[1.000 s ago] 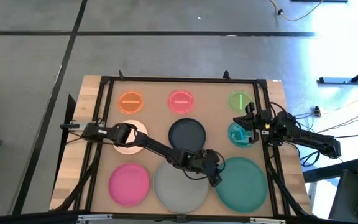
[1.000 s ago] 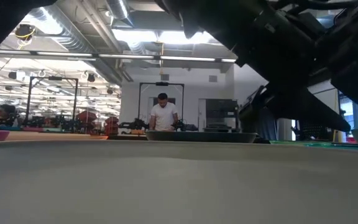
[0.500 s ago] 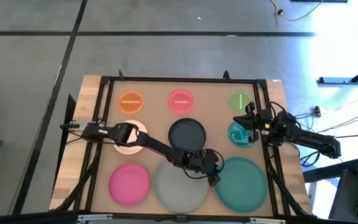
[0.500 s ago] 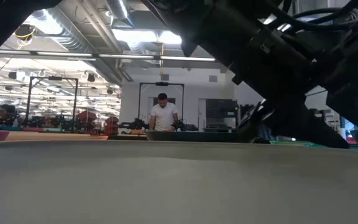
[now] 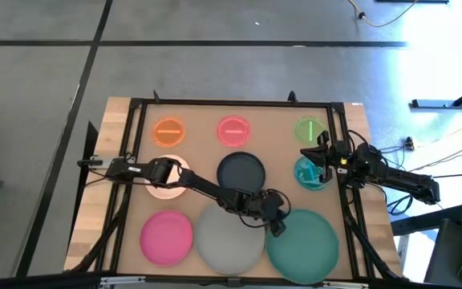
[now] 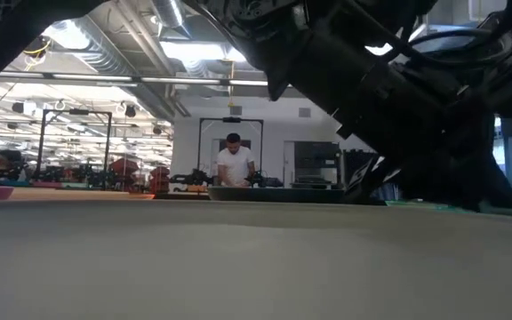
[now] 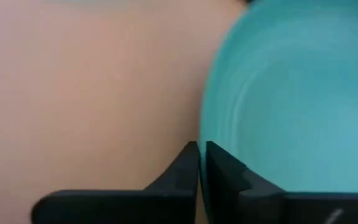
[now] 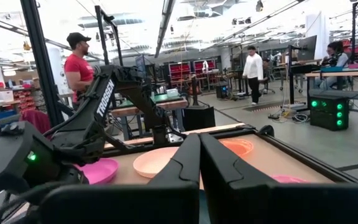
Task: Stack plastic plates
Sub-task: Stack the dark green plate on top of the gray plate
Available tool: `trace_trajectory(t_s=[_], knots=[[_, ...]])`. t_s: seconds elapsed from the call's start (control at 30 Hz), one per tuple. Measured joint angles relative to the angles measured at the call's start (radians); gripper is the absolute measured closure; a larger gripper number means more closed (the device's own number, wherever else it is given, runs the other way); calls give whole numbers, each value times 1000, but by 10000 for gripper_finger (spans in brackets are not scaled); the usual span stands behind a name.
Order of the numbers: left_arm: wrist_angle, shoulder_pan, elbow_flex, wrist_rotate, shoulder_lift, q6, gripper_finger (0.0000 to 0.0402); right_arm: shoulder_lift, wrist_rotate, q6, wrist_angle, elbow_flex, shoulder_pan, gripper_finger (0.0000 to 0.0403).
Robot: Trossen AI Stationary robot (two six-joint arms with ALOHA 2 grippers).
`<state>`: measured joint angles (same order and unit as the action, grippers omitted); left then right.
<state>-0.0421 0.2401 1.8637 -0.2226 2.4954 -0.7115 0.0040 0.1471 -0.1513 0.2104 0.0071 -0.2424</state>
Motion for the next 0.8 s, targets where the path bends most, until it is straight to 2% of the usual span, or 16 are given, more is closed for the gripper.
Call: trace_trajectory(t_s=[0.3,0.4,0.67,0.8], knots=[[-60,-5,0,-23,0,42,397,0,-2,0,-2,0,0,400],[-78,-5,0,-7,0,45,398,0,-40,0,-5,0,0,400],[-55,18,0,20,-30,55,399,-1,-30,6,-132,83,0,400],[40,36,0,24,-81,75,400,-1,5,-3,-163,106,0,400]])
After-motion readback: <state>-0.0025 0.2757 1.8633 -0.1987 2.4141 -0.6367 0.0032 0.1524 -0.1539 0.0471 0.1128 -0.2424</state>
